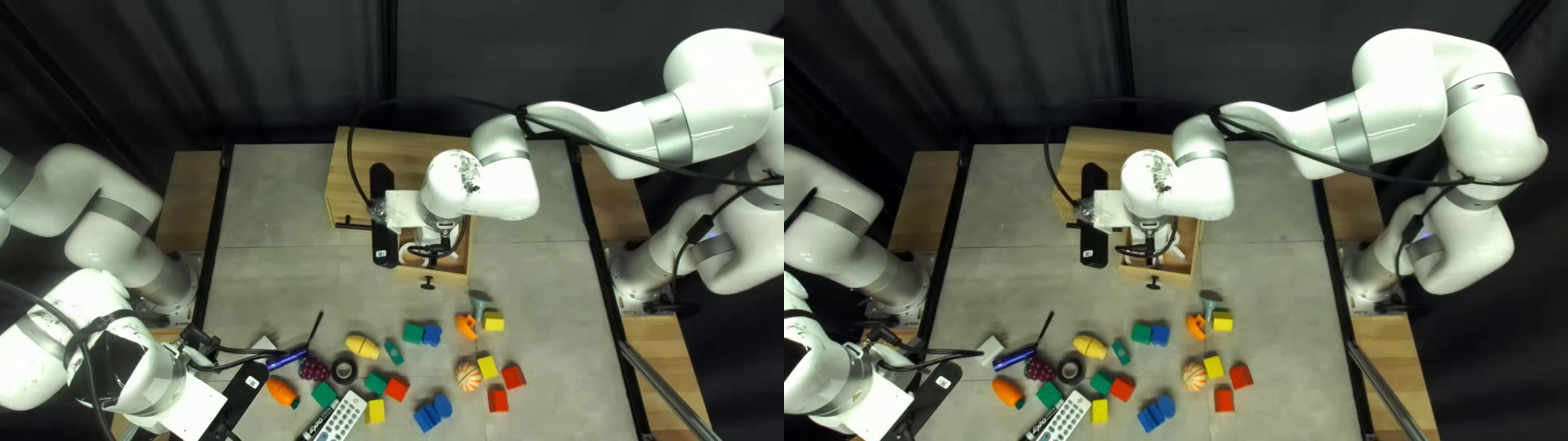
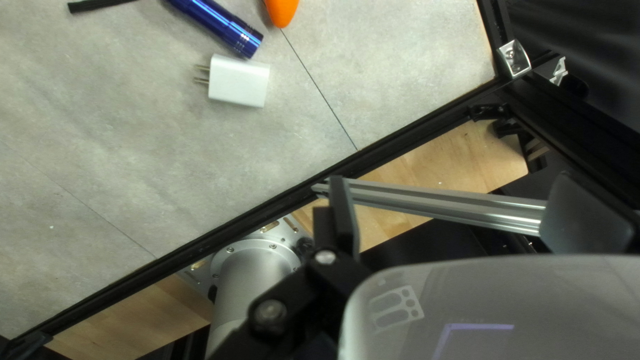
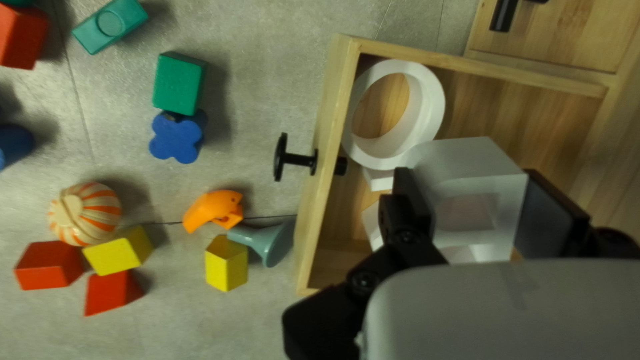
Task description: Open drawers and place objects into drawer and close
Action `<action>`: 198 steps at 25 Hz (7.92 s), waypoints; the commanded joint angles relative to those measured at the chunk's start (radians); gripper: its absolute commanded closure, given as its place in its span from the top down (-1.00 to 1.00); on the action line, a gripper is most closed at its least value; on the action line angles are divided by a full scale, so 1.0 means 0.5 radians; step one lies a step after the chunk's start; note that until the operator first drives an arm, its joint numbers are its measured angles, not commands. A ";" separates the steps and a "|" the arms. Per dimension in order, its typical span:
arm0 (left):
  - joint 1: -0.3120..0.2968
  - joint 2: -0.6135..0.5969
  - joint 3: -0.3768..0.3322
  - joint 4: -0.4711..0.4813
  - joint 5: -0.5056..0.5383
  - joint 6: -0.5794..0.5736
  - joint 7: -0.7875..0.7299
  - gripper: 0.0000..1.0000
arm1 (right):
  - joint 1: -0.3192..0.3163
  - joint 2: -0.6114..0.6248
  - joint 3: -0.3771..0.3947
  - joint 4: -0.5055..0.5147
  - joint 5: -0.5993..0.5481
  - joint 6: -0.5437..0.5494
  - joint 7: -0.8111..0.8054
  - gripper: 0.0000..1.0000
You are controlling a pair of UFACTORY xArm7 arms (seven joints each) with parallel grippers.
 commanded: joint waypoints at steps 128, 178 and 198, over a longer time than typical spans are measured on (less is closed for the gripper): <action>0.000 0.000 0.000 0.000 0.000 0.000 0.000 1.00 | 0.607 0.319 0.584 0.029 0.268 -0.210 -0.679 1.00; 0.000 0.000 0.000 0.000 0.000 0.000 0.000 1.00 | 0.789 0.234 0.442 -0.198 0.109 -0.159 0.635 1.00; 0.000 0.000 0.000 0.000 0.000 0.000 0.000 1.00 | 1.023 0.012 0.754 -0.524 0.568 -0.167 0.706 1.00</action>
